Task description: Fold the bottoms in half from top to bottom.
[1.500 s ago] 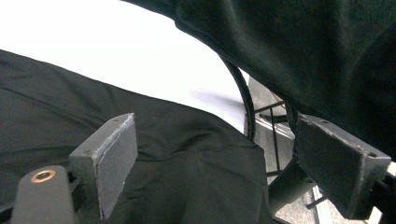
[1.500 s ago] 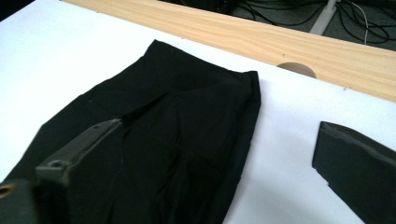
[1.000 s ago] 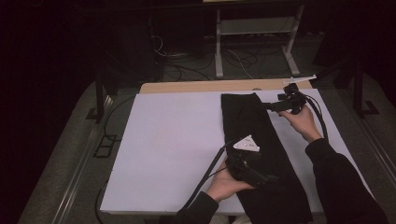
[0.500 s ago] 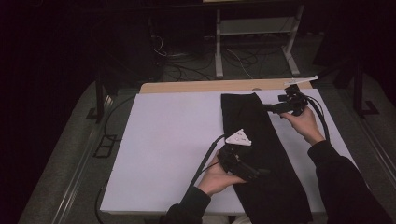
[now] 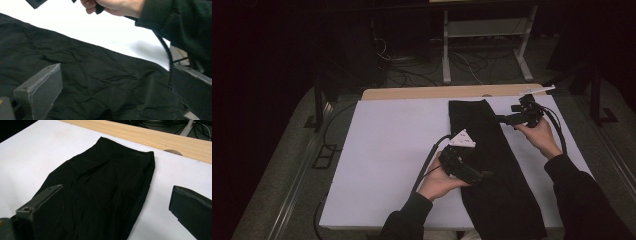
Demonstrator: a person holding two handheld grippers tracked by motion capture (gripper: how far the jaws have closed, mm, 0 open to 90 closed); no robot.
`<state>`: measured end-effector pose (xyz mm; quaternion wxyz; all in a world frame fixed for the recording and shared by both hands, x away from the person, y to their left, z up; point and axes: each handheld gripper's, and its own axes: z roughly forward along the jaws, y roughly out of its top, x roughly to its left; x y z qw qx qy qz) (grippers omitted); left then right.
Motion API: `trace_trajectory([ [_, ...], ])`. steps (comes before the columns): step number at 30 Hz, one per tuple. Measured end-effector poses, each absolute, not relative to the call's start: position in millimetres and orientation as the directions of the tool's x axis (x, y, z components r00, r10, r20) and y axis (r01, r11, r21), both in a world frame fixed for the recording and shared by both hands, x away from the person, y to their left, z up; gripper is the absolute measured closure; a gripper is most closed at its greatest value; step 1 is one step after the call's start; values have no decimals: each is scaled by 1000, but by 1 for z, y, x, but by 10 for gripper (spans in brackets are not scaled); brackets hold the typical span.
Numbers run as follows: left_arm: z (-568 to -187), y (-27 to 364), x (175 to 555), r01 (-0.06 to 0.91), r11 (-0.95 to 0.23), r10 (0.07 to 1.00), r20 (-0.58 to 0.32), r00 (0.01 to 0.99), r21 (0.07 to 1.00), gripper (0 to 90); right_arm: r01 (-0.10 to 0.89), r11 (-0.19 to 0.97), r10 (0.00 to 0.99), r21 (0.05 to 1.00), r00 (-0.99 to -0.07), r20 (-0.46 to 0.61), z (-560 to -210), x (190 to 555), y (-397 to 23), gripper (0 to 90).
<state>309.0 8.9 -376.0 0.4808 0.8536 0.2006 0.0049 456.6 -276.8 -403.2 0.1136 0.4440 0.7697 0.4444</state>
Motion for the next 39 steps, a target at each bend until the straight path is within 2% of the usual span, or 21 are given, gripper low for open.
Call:
trace_trajectory([
  [24,-363,31,357,307,-492,418,-88,904,815,0,592,222,772,775,-592,231,-408,452,-279,1],
  [39,-377,44,401,359,-431,479,-127,869,828,0,596,219,767,773,-595,241,-413,453,-280,1],
])
